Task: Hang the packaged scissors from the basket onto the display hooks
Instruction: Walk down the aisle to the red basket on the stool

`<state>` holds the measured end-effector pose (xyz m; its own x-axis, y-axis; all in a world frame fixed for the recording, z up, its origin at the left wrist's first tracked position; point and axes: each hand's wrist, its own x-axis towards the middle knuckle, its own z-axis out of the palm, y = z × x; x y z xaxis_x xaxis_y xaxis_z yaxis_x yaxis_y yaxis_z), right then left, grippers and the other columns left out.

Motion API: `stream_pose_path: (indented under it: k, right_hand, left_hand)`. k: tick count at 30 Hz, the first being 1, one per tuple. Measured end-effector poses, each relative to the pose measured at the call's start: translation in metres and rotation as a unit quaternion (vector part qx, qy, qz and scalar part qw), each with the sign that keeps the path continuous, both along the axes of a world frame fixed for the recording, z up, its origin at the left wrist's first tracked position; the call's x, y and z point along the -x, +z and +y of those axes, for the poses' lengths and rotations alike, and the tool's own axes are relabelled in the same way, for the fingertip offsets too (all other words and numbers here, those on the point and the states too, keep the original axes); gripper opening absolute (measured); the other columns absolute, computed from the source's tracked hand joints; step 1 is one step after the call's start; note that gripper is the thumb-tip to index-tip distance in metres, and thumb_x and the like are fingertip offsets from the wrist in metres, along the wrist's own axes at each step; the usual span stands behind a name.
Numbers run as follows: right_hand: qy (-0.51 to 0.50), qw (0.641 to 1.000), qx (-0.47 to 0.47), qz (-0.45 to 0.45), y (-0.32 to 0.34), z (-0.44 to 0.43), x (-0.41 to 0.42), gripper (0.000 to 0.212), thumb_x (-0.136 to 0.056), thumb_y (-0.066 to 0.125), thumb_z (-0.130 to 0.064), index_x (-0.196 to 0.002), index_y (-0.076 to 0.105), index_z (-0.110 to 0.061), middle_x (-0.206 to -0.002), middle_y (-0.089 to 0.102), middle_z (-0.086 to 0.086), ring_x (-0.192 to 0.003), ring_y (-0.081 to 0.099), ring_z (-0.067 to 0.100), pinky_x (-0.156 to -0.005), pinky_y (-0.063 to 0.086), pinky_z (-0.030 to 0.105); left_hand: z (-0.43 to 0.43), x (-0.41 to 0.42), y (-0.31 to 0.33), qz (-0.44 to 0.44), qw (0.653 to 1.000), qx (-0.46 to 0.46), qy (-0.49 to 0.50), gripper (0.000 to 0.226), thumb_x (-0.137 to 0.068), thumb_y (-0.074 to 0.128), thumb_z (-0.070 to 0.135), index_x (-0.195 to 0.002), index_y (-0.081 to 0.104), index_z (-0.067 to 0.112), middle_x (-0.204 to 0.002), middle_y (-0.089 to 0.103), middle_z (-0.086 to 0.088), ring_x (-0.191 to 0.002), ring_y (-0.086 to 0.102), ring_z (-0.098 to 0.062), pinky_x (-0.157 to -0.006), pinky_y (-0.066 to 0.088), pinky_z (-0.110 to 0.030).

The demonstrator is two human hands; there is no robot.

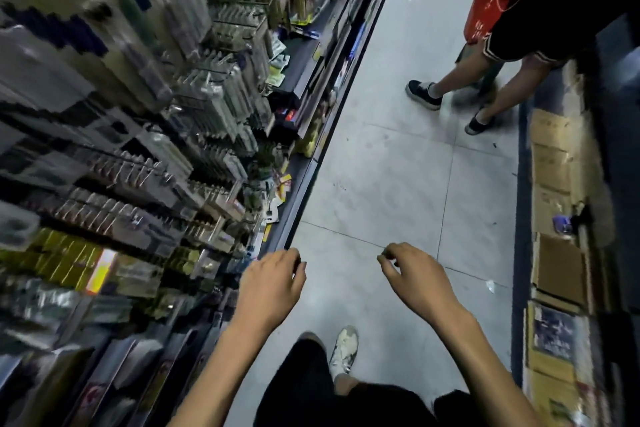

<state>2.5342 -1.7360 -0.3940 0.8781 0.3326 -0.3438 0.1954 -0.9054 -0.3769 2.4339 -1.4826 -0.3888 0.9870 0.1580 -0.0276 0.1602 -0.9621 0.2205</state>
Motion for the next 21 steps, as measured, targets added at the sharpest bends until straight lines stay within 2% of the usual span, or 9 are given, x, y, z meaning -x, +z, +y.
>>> stream_pose_path:
  k: [2,4,7,9,12,15,18,21]
  right_hand:
    - [-0.014,1.0,0.002,0.002,0.003,-0.001,-0.026,0.041,-0.104,0.042,-0.049,-0.075,0.057,-0.022,-0.085,0.059,-0.007,-0.076,0.059,0.017,-0.065,0.044,0.034]
    - [-0.029,1.0,-0.002,-0.001,0.005,-0.001,-0.055,0.051,-0.105,0.041,-0.05,-0.064,0.044,-0.018,-0.074,0.051,-0.003,-0.067,0.053,0.02,-0.062,0.042,0.036]
    - [-0.045,0.999,0.002,-0.002,0.003,-0.002,-0.098,0.054,-0.105,0.04,-0.05,-0.063,0.032,-0.018,-0.062,0.043,-0.001,-0.059,0.044,0.022,-0.06,0.04,0.038]
    - [-0.067,0.998,-0.003,0.011,-0.005,-0.005,-0.132,0.049,-0.105,0.041,-0.049,-0.068,0.033,-0.018,-0.057,0.043,0.0,-0.056,0.042,0.022,-0.058,0.041,0.038]
    - [-0.088,0.996,-0.005,0.014,-0.016,-0.003,-0.193,0.037,-0.104,0.04,-0.048,-0.077,0.04,-0.024,-0.061,0.053,-0.003,-0.059,0.051,0.02,-0.061,0.046,0.037]
    - [-0.103,0.994,-0.004,0.029,-0.022,0.003,-0.257,0.023,-0.104,0.043,-0.045,-0.089,0.053,-0.03,-0.072,0.059,-0.012,-0.069,0.059,0.013,-0.064,0.048,0.034]
    - [-0.126,0.992,-0.003,0.032,-0.02,0.009,-0.317,0.018,-0.102,0.046,-0.044,-0.091,0.056,-0.035,-0.082,0.062,-0.016,-0.074,0.06,0.006,-0.069,0.052,0.032]
    - [-0.142,0.989,-0.008,0.027,-0.017,0.014,-0.385,0.016,-0.102,0.047,-0.043,-0.098,0.061,-0.037,-0.092,0.063,-0.016,-0.08,0.06,0.004,-0.072,0.052,0.03]
  left_hand:
    - [0.001,-0.038,-0.001,-0.005,1.0,-0.001,-0.02,0.031,-0.094,0.071,0.032,-0.075,0.049,0.022,-0.067,0.055,0.005,-0.06,0.06,-0.025,-0.052,0.032,-0.032]
    - [0.002,-0.079,-0.004,0.003,1.0,0.011,-0.028,0.036,-0.101,0.056,0.042,-0.072,0.048,0.023,-0.068,0.055,0.004,-0.062,0.06,-0.023,-0.051,0.034,-0.034]
    - [0.0,-0.136,-0.008,0.025,0.999,0.035,-0.03,0.047,-0.104,0.028,0.055,-0.073,0.044,0.024,-0.067,0.057,0.004,-0.063,0.059,-0.021,-0.049,0.036,-0.036]
    - [-0.003,-0.178,-0.016,0.043,0.998,0.04,-0.034,0.045,-0.105,0.021,0.056,-0.079,0.043,0.026,-0.069,0.062,0.002,-0.066,0.063,-0.023,-0.05,0.043,-0.037]
    - [-0.003,-0.25,-0.029,0.058,0.996,0.049,-0.054,0.033,-0.108,0.023,0.052,-0.093,0.042,0.03,-0.071,0.065,-0.001,-0.067,0.066,-0.028,-0.053,0.048,-0.04]
    - [0.001,-0.32,-0.035,0.07,0.992,0.085,-0.063,0.02,-0.109,0.034,0.047,-0.108,0.049,0.034,-0.083,0.07,0.003,-0.073,0.067,-0.025,-0.056,0.044,-0.039]
    - [0.003,-0.383,-0.03,0.064,0.988,0.127,-0.054,0.016,-0.108,0.038,0.045,-0.107,0.052,0.036,-0.09,0.067,0.011,-0.08,0.064,-0.014,-0.061,0.044,-0.036]
    - [0.005,-0.45,-0.029,0.07,0.985,0.147,-0.059,0.016,-0.108,0.039,0.043,-0.104,0.052,0.036,-0.091,0.062,0.013,-0.081,0.059,-0.01,-0.064,0.046,-0.033]
